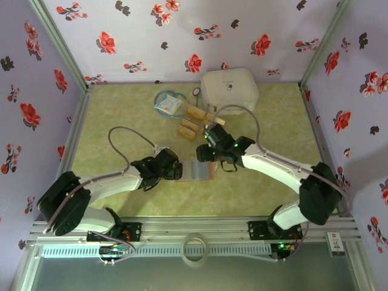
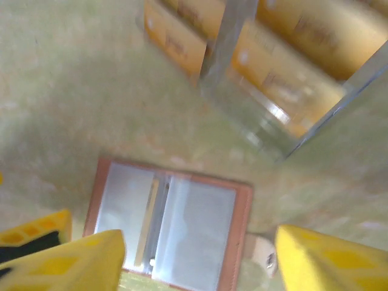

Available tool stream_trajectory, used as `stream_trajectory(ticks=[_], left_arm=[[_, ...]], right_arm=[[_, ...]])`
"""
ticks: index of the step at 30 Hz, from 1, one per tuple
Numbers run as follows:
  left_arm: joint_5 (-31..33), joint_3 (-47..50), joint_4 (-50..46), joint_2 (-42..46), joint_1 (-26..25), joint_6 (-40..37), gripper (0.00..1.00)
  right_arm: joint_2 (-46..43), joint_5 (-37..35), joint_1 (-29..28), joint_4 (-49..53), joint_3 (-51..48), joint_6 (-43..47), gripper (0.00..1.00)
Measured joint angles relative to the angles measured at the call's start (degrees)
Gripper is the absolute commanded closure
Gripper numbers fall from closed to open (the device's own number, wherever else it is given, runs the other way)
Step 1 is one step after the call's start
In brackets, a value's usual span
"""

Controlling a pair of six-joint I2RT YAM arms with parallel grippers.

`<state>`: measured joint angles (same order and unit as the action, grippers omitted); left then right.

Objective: Put the credit cards into the card holder

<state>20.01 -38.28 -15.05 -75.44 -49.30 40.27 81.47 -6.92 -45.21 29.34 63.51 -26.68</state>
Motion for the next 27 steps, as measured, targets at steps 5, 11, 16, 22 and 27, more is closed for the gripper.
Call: stream_trajectory(ticks=[5,11,16,22,27], left_arm=[[0.9,-0.6,-1.7,6.1,1.3,-0.2,0.0],[2.4,-2.9,-4.7,8.2,2.1,0.0,0.0],[2.5,-3.3,-6.7,8.2,3.4,0.5,0.0],[-0.1,-2.9,-6.4,8.1,10.1,2.3,0.0],[-2.1,-1.9,-6.1,8.1,12.5,2.7,0.0]], right_arm=[[-1.7,-7.3,1.5,2.1,5.0,6.1,0.01],[1.9,-7.7,3.8,4.2,11.5,13.7,0.05],[9.2,-3.4,6.7,6.2,17.7,19.4,0.29],[21.0,-0.5,7.1,10.5,28.8,25.1,0.47],[29.3,1.0,7.1,13.3,36.1,28.5,0.49]])
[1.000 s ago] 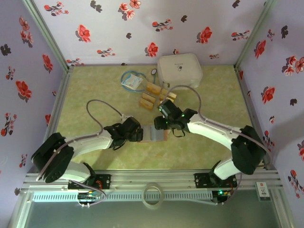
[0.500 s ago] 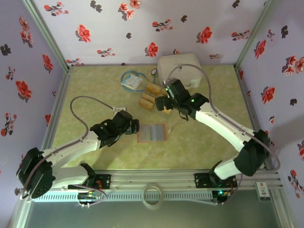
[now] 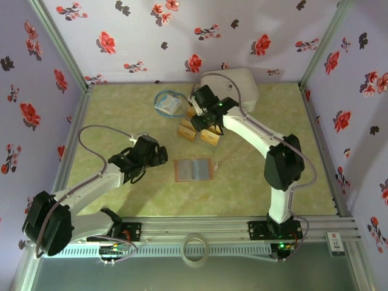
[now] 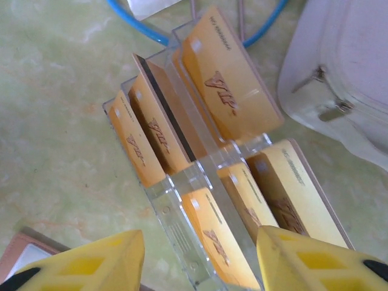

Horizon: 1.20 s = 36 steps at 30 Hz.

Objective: Put the credit cards into the card holder

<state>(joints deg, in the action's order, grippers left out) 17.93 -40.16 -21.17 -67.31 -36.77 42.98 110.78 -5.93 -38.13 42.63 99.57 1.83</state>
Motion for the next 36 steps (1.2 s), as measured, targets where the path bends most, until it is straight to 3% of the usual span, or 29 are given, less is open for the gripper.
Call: stream_trajectory(ticks=[9,20,36], left_arm=[[-2.5,1.2,0.9,0.0,1.4,0.0,0.0],[-4.4,1.4,2.3,0.0,2.1,0.2,0.0],[-5.6,2.8,3.1,0.1,2.3,0.9,0.0]], right_arm=[[10.0,0.9,0.0,3.2,9.4,3.3,0.52],[16.4,-0.3,0.0,3.8,15.3,5.7,0.66],[17.9,-0.9,0.0,4.0,17.9,6.8,0.8]])
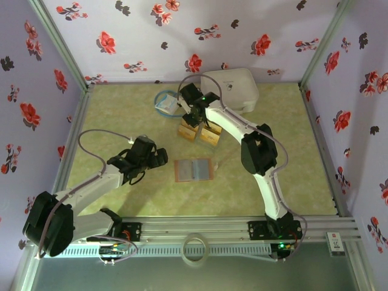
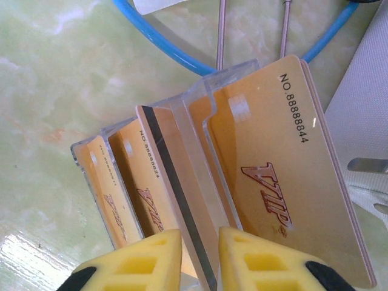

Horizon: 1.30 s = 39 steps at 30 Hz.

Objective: Put the credit cards into the card holder

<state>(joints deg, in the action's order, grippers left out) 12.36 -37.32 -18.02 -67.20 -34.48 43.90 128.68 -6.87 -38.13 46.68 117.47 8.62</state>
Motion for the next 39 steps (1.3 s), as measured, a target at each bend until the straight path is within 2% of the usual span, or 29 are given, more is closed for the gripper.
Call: stream_trajectory(ticks=[11,17,20,30,39], left_arm=[[-0.2,0.0,0.2,0.0,0.0,0.2,0.0],[-0.6,0.0,0.5,0.0,0.0,0.2,0.0],[-0.6,0.0,0.5,0.0,0.0,0.2,0.0],[-1.2,0.0,0.5,0.0,0.0,0.4,0.0],[-1.9,0.0,0.5,-0.3,0.0,0.4,0.0]], right_arm=[[1.6,0.0,0.0,0.9,1.5,0.4,0.92],[1.6,-0.6,0.0,1.3,2.1,1.5,0.94],[1.6,-0.8,0.0,1.3,2.1,1.8,1.0],[1.6,-1.3,-0.1,1.5,2.4,2.4,1.0],[1.5,-4.7,-0.9,1.4,3.2,3.4,1.0]])
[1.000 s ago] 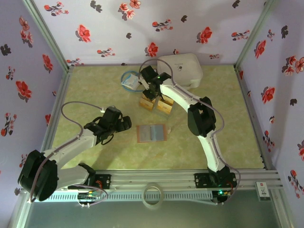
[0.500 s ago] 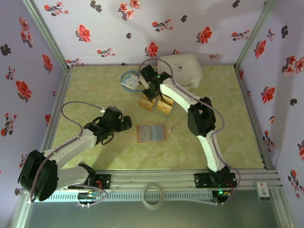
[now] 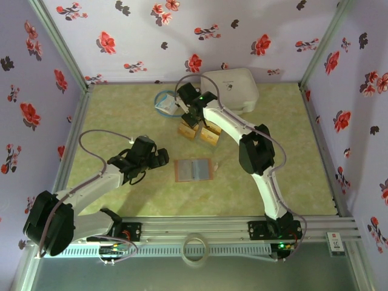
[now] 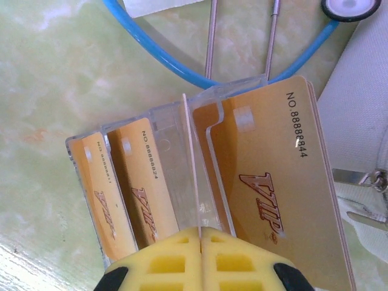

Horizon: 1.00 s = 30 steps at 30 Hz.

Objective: Put the credit cards into the card holder

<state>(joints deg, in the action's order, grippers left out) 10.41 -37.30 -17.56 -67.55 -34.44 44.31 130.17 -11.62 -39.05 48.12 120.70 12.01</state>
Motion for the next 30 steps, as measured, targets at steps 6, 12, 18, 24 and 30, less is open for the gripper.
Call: stream_trajectory(ticks=[6,12,18,24,30], left_arm=[[0.0,0.0,0.0,0.0,0.0,0.0,0.0],[0.0,-0.3,-0.1,-0.3,0.0,0.0,0.0],[-0.2,-0.8,-0.5,-0.4,0.0,0.0,0.0],[-0.7,-1.6,-1.4,-0.3,0.0,-0.1,0.0],[-1.7,-2.9,-4.3,-0.3,0.0,-0.6,0.0]], right_arm=[[-2.6,-0.9,-0.2,0.0,0.0,0.0,1.0],[-7.0,-1.1,-0.3,-0.2,0.9,0.0,1.0],[-11.7,0.2,-0.3,-0.4,-0.2,-2.7,1.0],[-24.2,8.0,0.9,-3.4,-10.9,-10.8,1.0],[-41.6,16.9,3.3,-12.3,-31.2,-23.1,1.0]])
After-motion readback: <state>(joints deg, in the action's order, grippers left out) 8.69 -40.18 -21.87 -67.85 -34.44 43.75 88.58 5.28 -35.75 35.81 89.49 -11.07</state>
